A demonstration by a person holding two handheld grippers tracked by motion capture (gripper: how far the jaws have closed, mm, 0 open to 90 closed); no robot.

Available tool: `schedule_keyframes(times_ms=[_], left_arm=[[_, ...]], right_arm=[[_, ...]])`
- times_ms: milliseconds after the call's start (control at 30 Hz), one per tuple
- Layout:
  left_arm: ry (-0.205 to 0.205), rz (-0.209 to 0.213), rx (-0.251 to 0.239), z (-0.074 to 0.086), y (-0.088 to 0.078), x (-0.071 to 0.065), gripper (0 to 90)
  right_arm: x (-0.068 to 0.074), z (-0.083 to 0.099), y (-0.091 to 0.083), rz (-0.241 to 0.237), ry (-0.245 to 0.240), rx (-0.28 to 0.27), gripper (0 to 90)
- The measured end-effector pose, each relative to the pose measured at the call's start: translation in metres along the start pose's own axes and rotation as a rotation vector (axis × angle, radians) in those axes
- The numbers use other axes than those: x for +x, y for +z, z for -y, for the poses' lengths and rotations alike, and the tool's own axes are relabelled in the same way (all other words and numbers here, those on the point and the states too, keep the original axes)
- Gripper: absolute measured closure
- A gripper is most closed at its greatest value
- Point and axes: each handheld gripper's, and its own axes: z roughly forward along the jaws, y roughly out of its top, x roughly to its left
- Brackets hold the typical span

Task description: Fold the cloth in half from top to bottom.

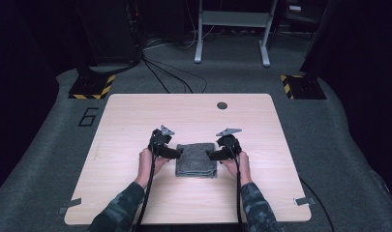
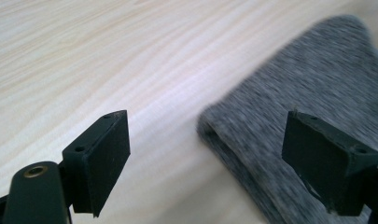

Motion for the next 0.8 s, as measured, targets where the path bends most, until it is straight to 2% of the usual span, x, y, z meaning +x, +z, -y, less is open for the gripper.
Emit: schedule_keyframes(times_ms=[100, 167, 233, 333, 367, 433, 533, 600, 667, 733, 800], left_arm=[[0.008, -0.037, 0.043, 0.001, 0.015, 0.001, 15.5], [0.026, -0.059, 0.085, 0.006, 0.024, -0.001, 15.4], [0.028, -0.067, 0.076, 0.012, 0.026, -0.001, 15.5], [0.017, -0.064, 0.06, 0.013, 0.025, -0.001, 15.5], [0.007, -0.058, 0.054, 0.013, 0.024, -0.001, 15.4], [-0.001, -0.047, 0.039, 0.013, 0.018, 0.002, 15.2], [-0.022, -0.013, 0.001, 0.016, 0.001, 0.001, 14.1], [-0.012, 0.008, -0.015, 0.019, -0.01, -0.005, 13.7], [0.033, 0.027, -0.011, 0.027, -0.023, -0.015, 13.2], [0.047, 0.034, -0.021, 0.035, -0.028, -0.024, 13.4], [0.081, 0.04, 0.019, 0.045, -0.03, -0.031, 14.1]], right_arm=[[-0.009, 0.001, 0.012, 0.058, 0.025, 0.014, 16.1], [-0.011, 0.005, 0.018, 0.056, 0.039, 0.041, 17.4], [-0.012, 0.009, 0.022, 0.062, 0.037, 0.074, 17.4], [-0.014, 0.012, 0.023, 0.06, 0.045, 0.061, 17.3], [-0.014, 0.012, 0.022, 0.066, 0.026, 0.06, 17.4], [-0.011, 0.01, 0.019, 0.068, 0.03, 0.056, 18.0], [-0.009, 0.01, 0.006, 0.05, 0.037, 0.015, 17.6], [-0.005, 0.013, -0.003, 0.039, 0.029, 0.003, 17.5], [0.002, 0.018, -0.012, 0.042, 0.01, 0.001, 17.9], [0.009, 0.024, -0.017, 0.04, -0.006, 0.008, 18.4], [0.017, 0.03, -0.022, 0.047, -0.031, 0.021, 18.5]])
